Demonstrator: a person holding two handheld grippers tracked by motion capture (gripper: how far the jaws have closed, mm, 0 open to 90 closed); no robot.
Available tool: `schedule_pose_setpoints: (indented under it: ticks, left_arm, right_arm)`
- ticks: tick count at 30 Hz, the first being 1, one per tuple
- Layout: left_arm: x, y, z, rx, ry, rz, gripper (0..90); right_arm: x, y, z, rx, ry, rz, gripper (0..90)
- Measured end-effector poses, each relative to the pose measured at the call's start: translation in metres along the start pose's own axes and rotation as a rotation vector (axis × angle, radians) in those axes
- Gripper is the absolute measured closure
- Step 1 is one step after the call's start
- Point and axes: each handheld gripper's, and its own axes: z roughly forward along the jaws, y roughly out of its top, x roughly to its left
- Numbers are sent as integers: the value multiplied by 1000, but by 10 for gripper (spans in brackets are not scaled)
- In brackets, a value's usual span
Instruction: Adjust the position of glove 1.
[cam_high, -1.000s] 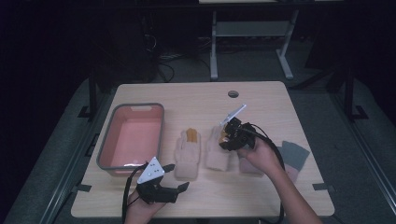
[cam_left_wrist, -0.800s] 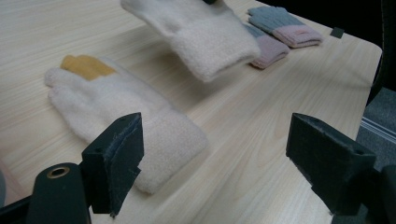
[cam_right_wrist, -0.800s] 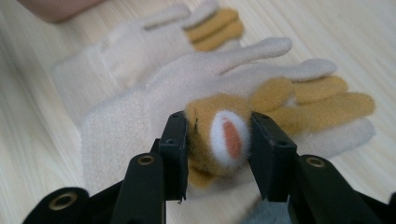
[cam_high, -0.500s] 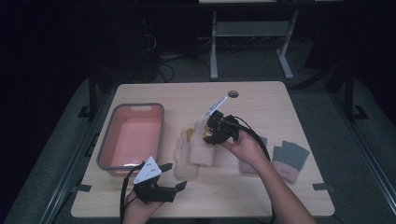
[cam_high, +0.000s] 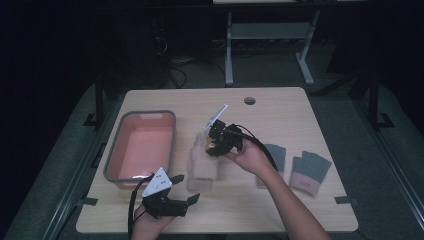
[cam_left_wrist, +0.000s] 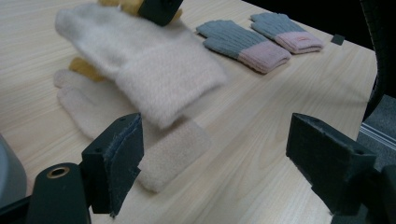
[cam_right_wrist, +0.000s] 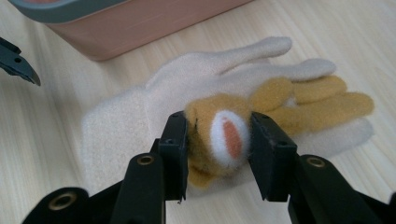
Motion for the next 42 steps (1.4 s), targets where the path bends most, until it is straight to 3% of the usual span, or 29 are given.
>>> schedule_pose_setpoints:
  ticks: [14, 25, 34, 42]
  left_arm:
    - [0, 0, 0, -7, -5, -7, 190]
    - [0, 0, 1, -1, -8, -7, 190]
    - [0, 0, 2, -1, -8, -9, 187]
    - [-1, 0, 1, 0, -7, -9, 187]
  right_arm:
    - [7, 5, 32, 44, 38, -33, 597]
    - [7, -11, 59, 90, 53, 2, 569]
    - [5, -10, 51, 58, 53, 19, 403]
    - [6, 1, 43, 9, 44, 6, 381]
